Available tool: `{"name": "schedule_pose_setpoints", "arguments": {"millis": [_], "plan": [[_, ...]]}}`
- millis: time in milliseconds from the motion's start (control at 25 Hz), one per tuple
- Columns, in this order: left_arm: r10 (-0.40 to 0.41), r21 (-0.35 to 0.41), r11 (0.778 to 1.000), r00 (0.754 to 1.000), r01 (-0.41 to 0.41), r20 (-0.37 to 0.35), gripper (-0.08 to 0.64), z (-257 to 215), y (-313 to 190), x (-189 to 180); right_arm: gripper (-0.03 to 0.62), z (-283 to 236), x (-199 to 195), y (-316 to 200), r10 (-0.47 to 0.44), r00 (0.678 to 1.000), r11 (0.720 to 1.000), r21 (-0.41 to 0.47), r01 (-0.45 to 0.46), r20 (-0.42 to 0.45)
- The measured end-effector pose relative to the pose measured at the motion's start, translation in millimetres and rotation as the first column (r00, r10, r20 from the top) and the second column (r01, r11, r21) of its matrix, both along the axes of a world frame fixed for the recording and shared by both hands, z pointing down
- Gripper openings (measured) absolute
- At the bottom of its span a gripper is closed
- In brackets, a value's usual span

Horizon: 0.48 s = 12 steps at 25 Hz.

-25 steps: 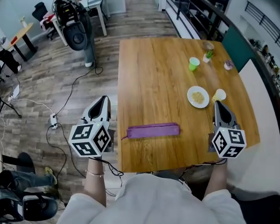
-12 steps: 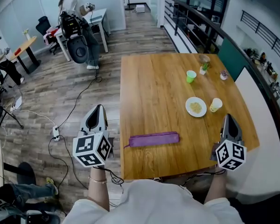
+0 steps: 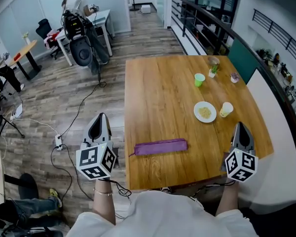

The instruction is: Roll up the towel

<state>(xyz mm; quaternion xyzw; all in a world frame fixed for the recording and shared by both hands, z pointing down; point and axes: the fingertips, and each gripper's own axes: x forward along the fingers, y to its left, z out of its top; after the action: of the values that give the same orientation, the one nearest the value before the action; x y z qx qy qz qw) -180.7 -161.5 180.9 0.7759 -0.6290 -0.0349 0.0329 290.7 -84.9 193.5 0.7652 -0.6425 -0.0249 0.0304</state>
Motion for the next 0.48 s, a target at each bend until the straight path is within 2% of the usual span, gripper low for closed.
{"name": "schedule_pose_setpoints", "arguments": {"millis": [480], "plan": [[-0.036, 0.002, 0.999, 0.999, 0.036, -0.018, 0.003, 4.0, -3.1, 2.3, -0.002, 2.7, 7.3, -3.1, 0.001, 1.0, 1.0, -0.025, -0.002, -0.025]]}}
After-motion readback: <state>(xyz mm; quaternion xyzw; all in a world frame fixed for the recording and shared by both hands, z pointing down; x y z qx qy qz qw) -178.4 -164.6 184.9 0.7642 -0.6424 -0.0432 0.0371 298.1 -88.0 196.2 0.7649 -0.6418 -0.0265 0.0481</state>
